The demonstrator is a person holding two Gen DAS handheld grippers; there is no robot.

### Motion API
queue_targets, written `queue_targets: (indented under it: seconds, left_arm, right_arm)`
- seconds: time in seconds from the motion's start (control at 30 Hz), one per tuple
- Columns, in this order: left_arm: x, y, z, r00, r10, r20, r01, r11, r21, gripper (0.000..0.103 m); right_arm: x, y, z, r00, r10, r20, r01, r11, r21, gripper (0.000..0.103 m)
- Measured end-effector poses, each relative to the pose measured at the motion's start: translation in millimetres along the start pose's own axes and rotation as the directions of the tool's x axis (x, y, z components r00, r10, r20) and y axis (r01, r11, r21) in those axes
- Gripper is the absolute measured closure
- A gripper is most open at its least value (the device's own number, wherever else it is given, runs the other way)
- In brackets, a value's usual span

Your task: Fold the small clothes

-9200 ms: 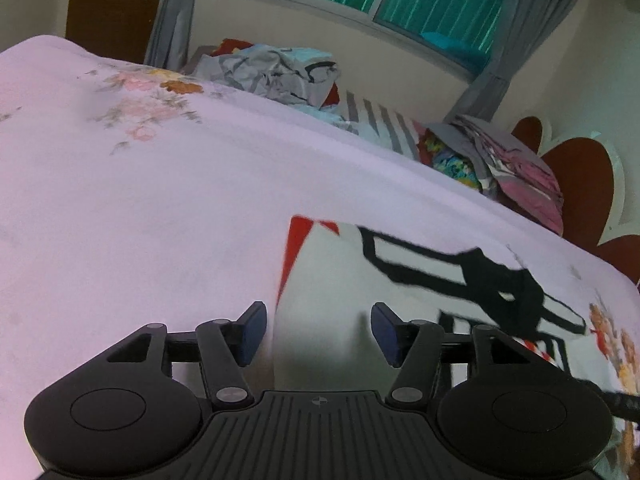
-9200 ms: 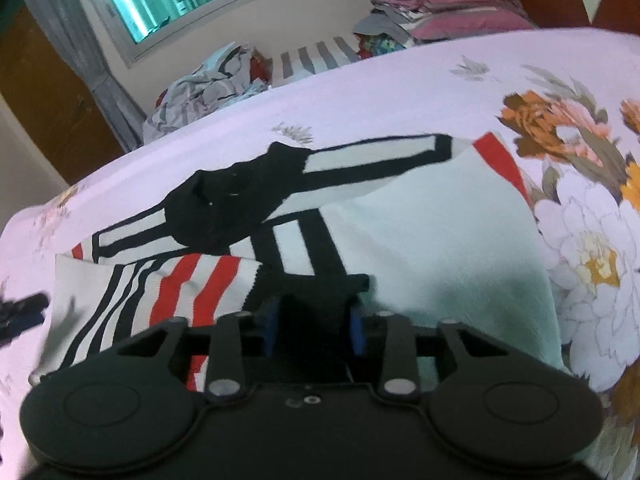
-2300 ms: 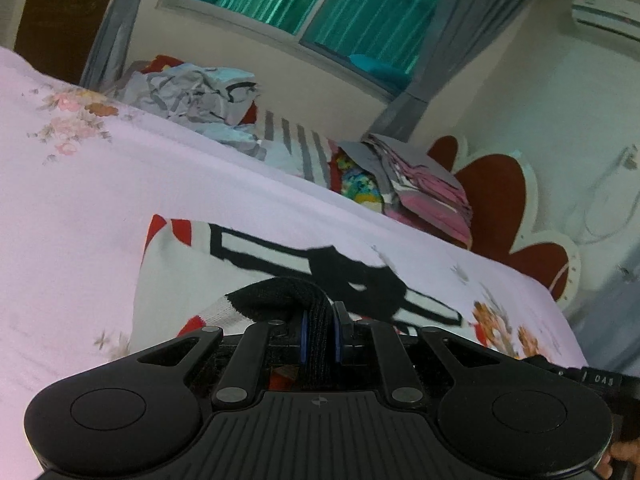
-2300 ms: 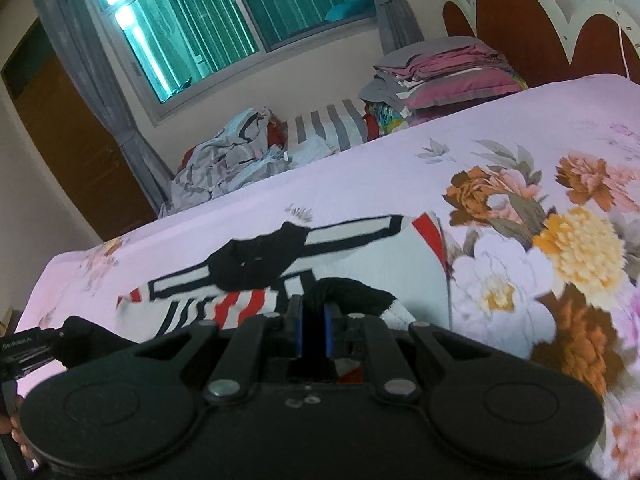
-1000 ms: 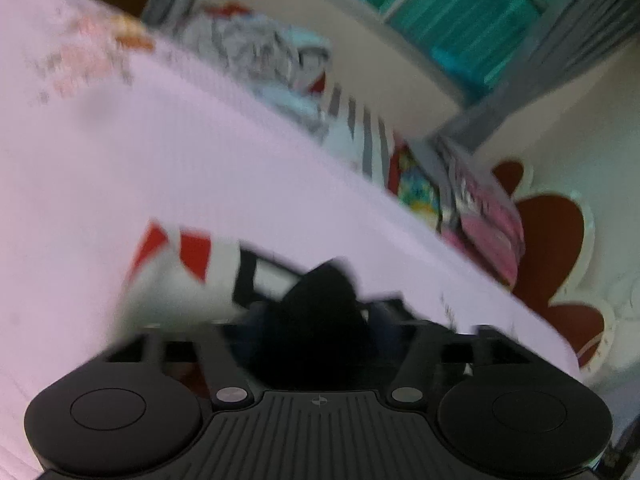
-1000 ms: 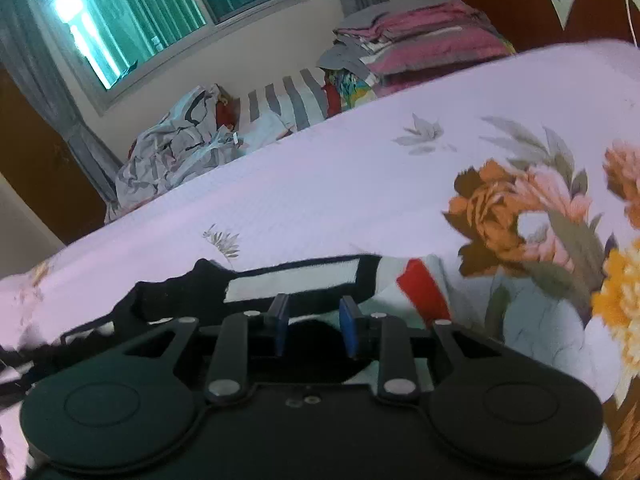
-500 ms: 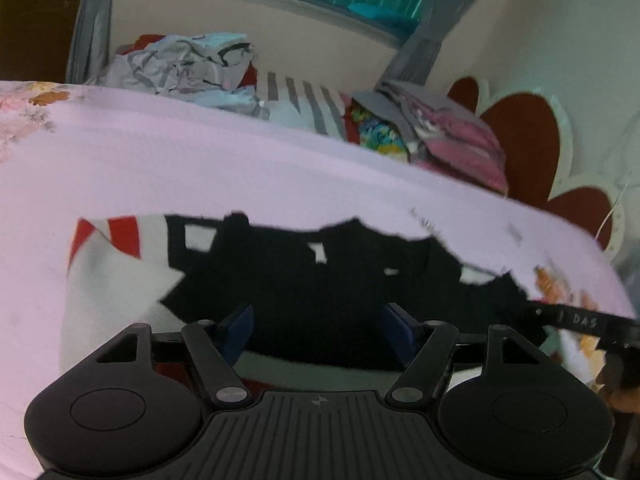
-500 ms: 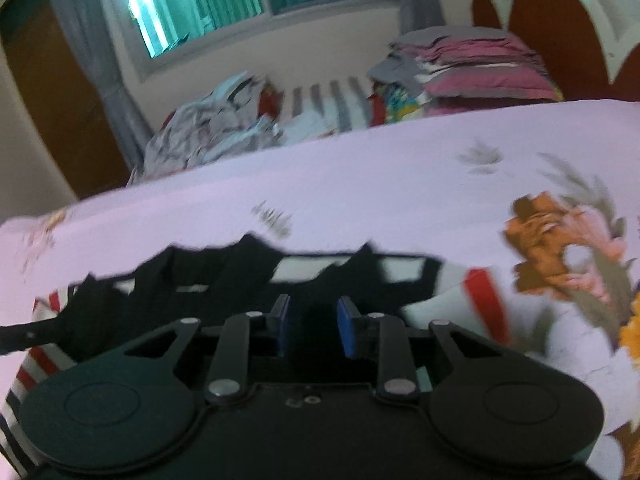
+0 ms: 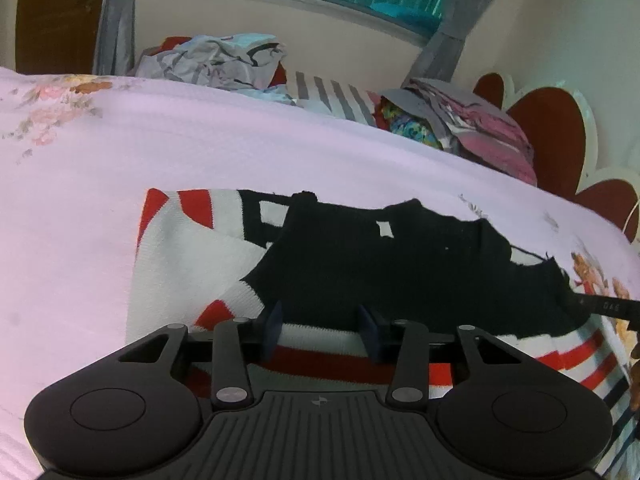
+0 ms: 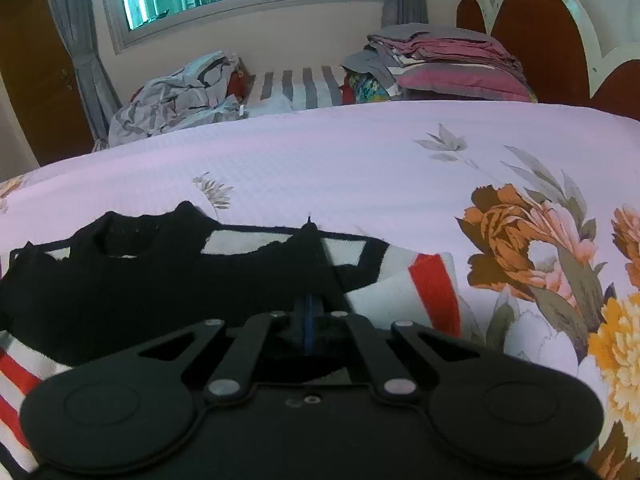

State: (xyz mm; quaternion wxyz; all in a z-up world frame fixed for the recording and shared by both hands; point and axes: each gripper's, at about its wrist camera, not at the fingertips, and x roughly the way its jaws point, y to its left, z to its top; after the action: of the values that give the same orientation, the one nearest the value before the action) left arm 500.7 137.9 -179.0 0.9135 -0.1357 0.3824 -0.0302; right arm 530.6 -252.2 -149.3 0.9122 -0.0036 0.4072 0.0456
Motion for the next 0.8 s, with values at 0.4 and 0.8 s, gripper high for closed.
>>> queue_targets:
  seconds: [0.4,0.8]
  left_arm:
    - [-37.9,-56.7,-19.9,0.996,-0.089,-0.003,0.088,0.990,0.110,0.049]
    - [-36.1,-42.4,-37.8,0.998,-0.054,-0.032,0.058,0.989,0.134,0.049]
  right_arm:
    - [-57.3,73.0,-36.7,0.980,0.197,0.004,-0.196,0.976,-0.094,0.086]
    - [-65.1,64.4,-60.5,0.992,0.126,-0.009,-0.127,0.983,-0.134,0.077]
